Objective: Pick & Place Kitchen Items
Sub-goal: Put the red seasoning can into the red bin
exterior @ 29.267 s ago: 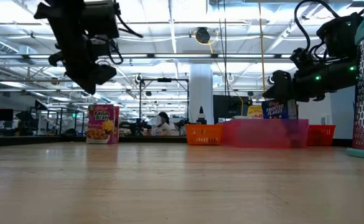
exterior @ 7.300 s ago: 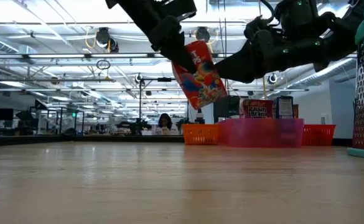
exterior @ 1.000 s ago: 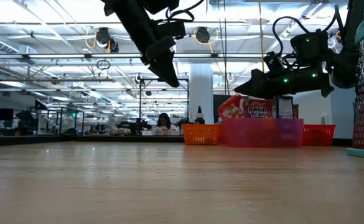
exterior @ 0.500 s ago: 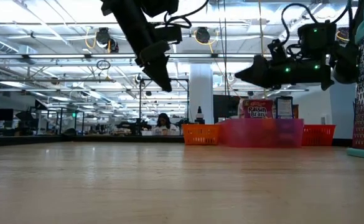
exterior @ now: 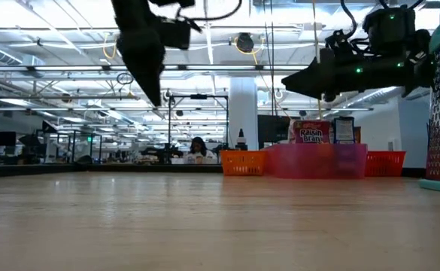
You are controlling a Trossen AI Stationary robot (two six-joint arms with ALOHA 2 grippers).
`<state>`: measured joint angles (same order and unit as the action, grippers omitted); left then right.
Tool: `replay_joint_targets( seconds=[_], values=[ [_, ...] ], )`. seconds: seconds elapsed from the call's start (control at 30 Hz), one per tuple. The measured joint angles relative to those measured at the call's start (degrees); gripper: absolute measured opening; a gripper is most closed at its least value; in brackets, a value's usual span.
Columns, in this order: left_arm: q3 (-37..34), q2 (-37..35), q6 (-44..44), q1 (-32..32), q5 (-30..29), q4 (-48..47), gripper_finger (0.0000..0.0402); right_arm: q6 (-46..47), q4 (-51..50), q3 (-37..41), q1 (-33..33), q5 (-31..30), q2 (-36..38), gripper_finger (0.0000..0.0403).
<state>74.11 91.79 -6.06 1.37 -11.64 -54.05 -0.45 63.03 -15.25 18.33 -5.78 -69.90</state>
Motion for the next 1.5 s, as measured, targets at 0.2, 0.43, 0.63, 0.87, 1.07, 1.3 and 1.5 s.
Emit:
replay_joint_targets(
  seconds=[0.2, 0.43, 0.63, 0.87, 1.07, 1.3, 1.5],
  values=[
    [0.0, -3.8, -12.6, -7.8, 1.4, -7.6, 0.0150, -1.2, -0.8, 0.0, -3.3, -0.1, 0.1, 0.0208],
    [0.1, -5.2, -37.8, -18.0, 1.2, -18.3, 0.0150, -1.7, -0.8, 0.0, -5.1, -0.1, 0.2, 0.0208],
    [0.0, -5.2, -58.5, -25.3, 1.6, -26.2, 0.0150, -1.9, -0.7, 0.0, -5.7, -0.2, 0.2, 0.0208],
    [0.0, -5.2, -75.2, -32.1, 3.5, -27.5, 0.0150, -2.0, -0.7, 0.0, -5.7, -0.2, 0.2, 0.0208],
    [0.0, -5.2, -84.7, -36.8, 3.7, -28.0, 0.0150, -2.0, -0.7, 0.0, -5.7, -0.1, 0.2, 0.0208],
    [0.0, -5.2, -97.6, -42.3, 4.9, -32.9, 0.0150, -2.7, -0.8, 0.0, -5.7, 0.0, 0.2, 0.0208],
    [0.0, -5.1, -105.6, -46.3, 5.2, -32.8, 0.0183, -3.5, -1.0, 0.0, -5.7, 0.0, 0.2, 0.0208]
  ],
)
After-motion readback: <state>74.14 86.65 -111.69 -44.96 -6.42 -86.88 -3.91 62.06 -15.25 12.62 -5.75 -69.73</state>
